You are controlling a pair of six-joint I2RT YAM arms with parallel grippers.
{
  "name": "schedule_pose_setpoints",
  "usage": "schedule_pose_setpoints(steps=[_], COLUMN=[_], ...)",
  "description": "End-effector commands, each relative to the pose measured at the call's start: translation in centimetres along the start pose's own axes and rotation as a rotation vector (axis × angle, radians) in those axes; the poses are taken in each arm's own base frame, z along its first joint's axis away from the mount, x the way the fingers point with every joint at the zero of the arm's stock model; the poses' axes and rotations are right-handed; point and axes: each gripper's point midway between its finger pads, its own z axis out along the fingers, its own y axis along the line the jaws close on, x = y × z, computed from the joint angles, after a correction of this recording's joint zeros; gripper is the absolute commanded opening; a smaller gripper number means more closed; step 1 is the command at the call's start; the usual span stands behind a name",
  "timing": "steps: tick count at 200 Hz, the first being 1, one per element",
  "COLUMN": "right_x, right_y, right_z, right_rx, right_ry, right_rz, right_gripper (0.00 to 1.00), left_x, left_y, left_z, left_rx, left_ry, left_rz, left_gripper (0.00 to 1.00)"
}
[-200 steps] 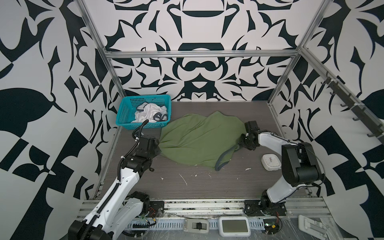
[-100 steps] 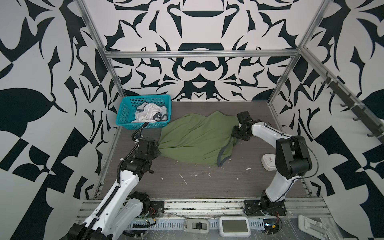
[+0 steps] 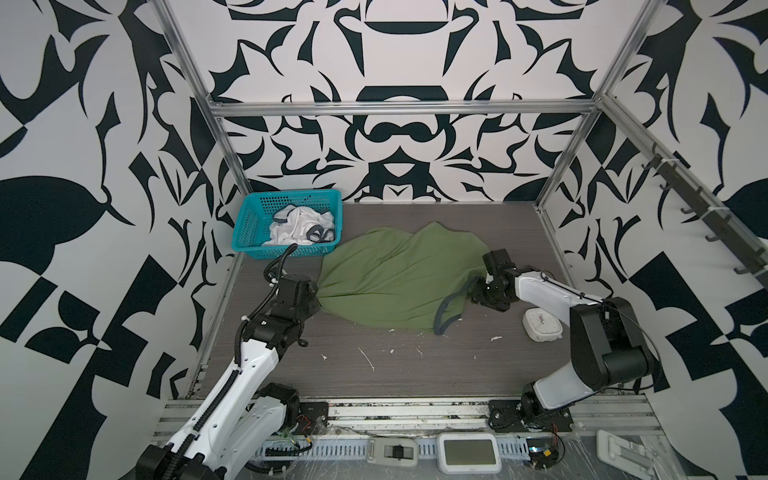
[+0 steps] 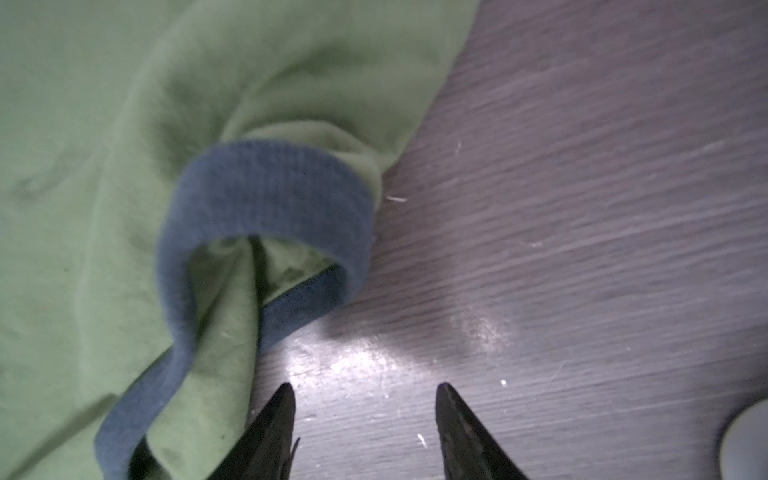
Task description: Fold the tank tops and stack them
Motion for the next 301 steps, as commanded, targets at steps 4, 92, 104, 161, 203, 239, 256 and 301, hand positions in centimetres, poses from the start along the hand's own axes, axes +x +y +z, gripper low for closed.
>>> schedule_pose_setpoints(steps=[4,92,104,161,203,239,256,301], right_x=[-1.8,-3.9,-3.8,-4.1,-4.5,-3.9,-3.8,-4.4], right_y=[0.4,1.4,1.2,-1.5,-5.1,-7.1,-7.2,-6.2], right_z=[0.0,3.0,3.0,-2.1,-8.9,-14.1,-16.2,-16.4], right_rx=[-0.025,-0.056,-0.045,0.091,0.252,0.303,0.281,0.25], right_ry=[-0.07,-0.037,-0.033,-0.141,-0.295,-0.407,-0.452,-0.447], right_rz=[0.041,0.077,0.078,0.029,0.029,0.051,0.061,0.045], right_gripper=[0.53,0.29,0.22,0.0,0.0,0.0,0.0,0.0], left_x=[0.3,0.6,0.6,0.4,-0.3,-1.1,-1.5,-2.8], left_y=[0.6,0.9,1.0,0.8,0.6,1.1,0.9,-1.8], left_z=[0.2,0.1,0.2,0.3,-0.3,-1.6,-2.5,-2.9], left_rx=[-0.019,-0.022,-0.027,-0.029,-0.026,-0.016,0.014,0.104], left_ry=[0.002,0.003,0.004,0.003,-0.017,-0.067,-0.093,-0.092], left_rz=[-0.01,-0.01,-0.008,-0.007,-0.012,-0.044,-0.063,-0.073], left_gripper=[0.0,0.0,0.0,0.0,0.0,0.0,0.0,0.0])
